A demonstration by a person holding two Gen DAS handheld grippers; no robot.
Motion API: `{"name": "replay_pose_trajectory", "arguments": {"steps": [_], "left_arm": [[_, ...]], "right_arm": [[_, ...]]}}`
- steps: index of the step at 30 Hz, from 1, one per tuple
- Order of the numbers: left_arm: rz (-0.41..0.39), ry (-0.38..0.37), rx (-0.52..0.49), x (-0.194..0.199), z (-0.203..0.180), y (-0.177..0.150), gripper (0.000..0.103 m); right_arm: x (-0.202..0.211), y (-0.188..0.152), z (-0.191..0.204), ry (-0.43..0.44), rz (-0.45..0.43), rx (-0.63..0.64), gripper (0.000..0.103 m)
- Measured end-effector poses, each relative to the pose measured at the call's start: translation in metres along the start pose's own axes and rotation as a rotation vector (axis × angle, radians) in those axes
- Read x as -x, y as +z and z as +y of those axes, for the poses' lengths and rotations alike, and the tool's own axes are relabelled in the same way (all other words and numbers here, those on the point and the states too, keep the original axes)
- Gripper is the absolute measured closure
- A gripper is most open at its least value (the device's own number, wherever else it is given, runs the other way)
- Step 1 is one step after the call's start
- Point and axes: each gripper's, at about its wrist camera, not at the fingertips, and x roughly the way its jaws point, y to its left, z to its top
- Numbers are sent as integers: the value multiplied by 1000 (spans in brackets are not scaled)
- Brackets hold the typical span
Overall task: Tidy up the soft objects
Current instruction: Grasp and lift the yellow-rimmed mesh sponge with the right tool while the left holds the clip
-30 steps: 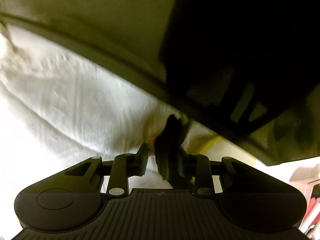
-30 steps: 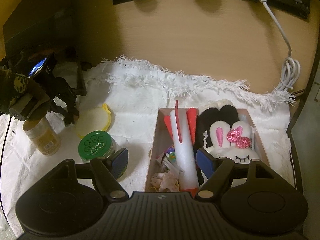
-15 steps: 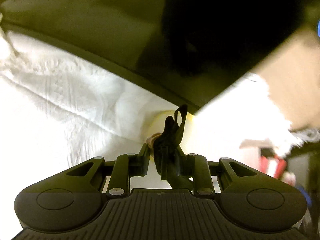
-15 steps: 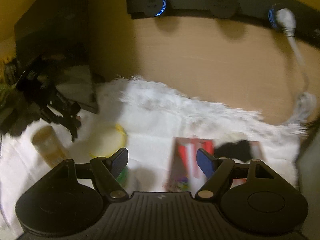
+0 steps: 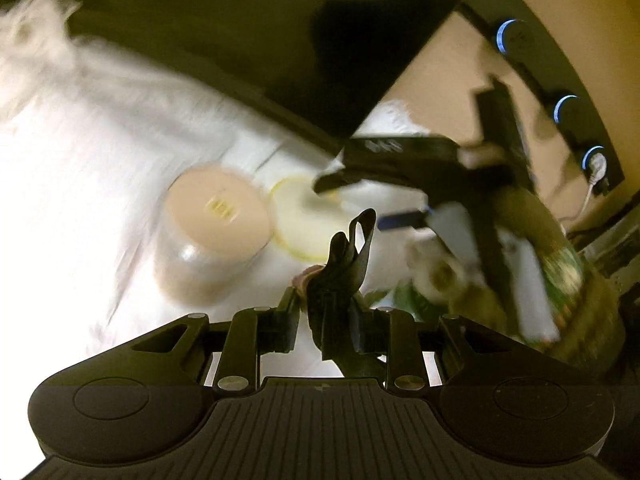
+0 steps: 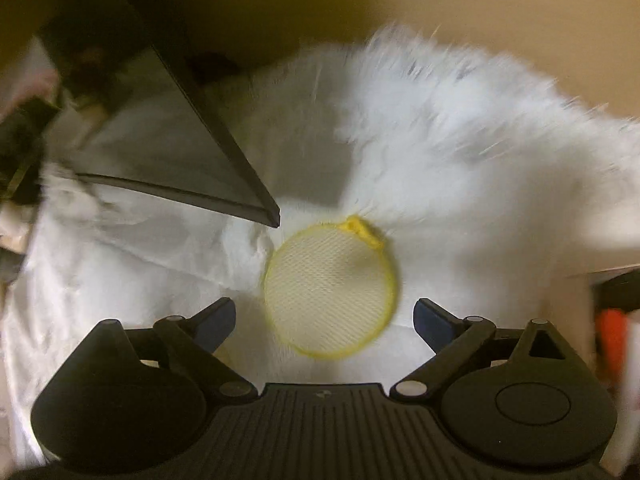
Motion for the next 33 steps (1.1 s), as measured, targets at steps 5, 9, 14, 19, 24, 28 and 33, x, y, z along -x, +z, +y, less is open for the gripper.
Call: {"name": "replay_pose_trajectory", "arguments": {"steps": [5,9,14,19,24,28,33], "left_arm": [[20,7,76,2,37,-18,74],[27,10,102,0,52,-23,74],[35,11,97,-6,52,-27,74],[19,2,54,-9,41,-23,74],[16,35,15,-13,28,-14,74],[8,15,21,-14,18,-10,74],[26,26,18,-31,11,-14,74]], "right_arm": [[-57,4,19,-112,77,-71,7],[-79,1,21,-196,76,-125,0],[-87,-2,40,-274,66,-86,5],[-49,-10,35,-135,46,-105,71],[3,-18,32,-4,55,-64,96],[40,-21,12,48,5,-42,103],[62,-12,-20,72,1,16,67]]}}
